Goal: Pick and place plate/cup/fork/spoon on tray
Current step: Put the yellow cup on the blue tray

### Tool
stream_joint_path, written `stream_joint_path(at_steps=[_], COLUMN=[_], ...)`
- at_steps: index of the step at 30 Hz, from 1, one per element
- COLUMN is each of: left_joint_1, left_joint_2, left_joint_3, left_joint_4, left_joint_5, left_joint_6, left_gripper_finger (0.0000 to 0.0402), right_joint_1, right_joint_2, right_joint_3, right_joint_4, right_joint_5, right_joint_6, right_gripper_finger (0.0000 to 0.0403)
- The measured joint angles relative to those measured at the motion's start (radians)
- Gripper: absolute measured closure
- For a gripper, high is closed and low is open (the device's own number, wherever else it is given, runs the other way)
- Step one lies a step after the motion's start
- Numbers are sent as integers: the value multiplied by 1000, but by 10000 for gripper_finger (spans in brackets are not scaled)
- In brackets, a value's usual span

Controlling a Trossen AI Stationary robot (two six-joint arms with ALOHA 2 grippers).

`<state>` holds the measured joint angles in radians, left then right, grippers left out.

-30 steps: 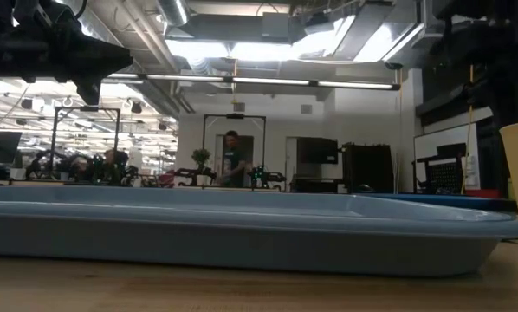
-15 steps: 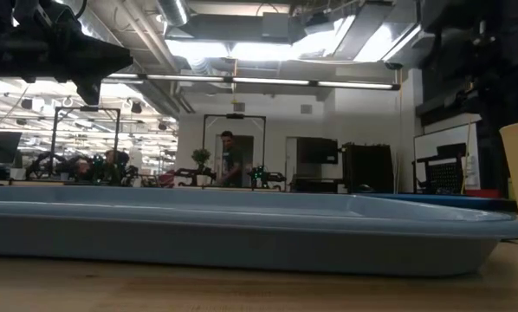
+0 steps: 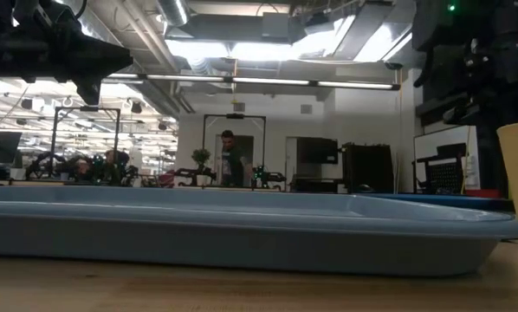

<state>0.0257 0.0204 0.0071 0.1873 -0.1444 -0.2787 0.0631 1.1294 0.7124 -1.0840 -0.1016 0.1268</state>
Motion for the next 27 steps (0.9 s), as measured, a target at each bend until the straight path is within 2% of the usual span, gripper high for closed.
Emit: stream_joint_path(at_steps=[3,10,17,24,27], left_joint_1=[0,0,0,0,0], left_joint_2=[0,0,0,0,0], left_joint_3=[0,0,0,0,0], left_joint_4=[0,0,0,0,0], left_joint_5=[0,0,0,0,0], left_joint_6=[0,0,0,0,0], left_gripper_finger=[347,347,347,347,347], right_joint_1=[0,0,0,0,-3], right_joint_2=[1,1,16,180,273], right_joint_3=[3,118,306,450,519], right_joint_4=[-1,-52,12,186,215], right_joint_5=[-5,3,108,207,214], right_joint_6=[0,46,-28,-163,-219], right_gripper_finger=[391,398,400,401,401])
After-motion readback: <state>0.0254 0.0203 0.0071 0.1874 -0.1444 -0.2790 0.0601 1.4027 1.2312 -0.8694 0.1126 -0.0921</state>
